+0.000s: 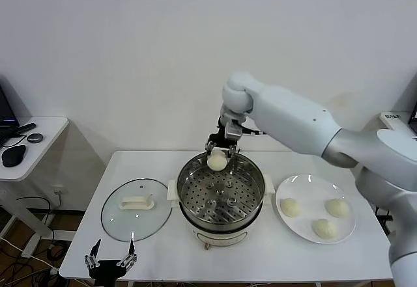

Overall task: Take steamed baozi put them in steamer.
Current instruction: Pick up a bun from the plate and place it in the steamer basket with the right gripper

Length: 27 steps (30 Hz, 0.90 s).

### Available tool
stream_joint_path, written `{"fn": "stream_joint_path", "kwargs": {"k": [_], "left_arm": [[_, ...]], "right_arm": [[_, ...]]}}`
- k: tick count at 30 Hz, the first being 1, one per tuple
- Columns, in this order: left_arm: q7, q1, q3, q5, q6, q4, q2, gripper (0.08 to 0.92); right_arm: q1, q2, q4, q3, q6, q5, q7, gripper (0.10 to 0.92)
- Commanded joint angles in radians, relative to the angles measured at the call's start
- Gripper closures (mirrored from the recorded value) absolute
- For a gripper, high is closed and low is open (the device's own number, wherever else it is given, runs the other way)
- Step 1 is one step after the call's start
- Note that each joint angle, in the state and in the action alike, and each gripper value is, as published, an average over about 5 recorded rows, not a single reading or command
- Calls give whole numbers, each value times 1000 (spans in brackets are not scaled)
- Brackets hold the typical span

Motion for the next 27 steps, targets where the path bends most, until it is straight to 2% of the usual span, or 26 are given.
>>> {"fn": "stream_joint_path", "kwargs": {"k": [1, 21, 24, 27], "left_arm": [[1, -5, 1, -4, 1, 3, -3, 177], [4, -33, -8, -10, 5, 37, 5, 177], [5, -35, -9, -10, 7, 39, 5, 177], [6, -35, -9, -10, 7, 39, 4, 177]], "right_arm": [[-61, 34, -37, 9, 37, -120, 20, 440], [-101, 73, -140, 41, 31, -165, 63, 445], [-96, 68, -136, 18, 23, -126, 87, 421], [-82, 55, -119, -14, -6, -63, 95, 342]]}}
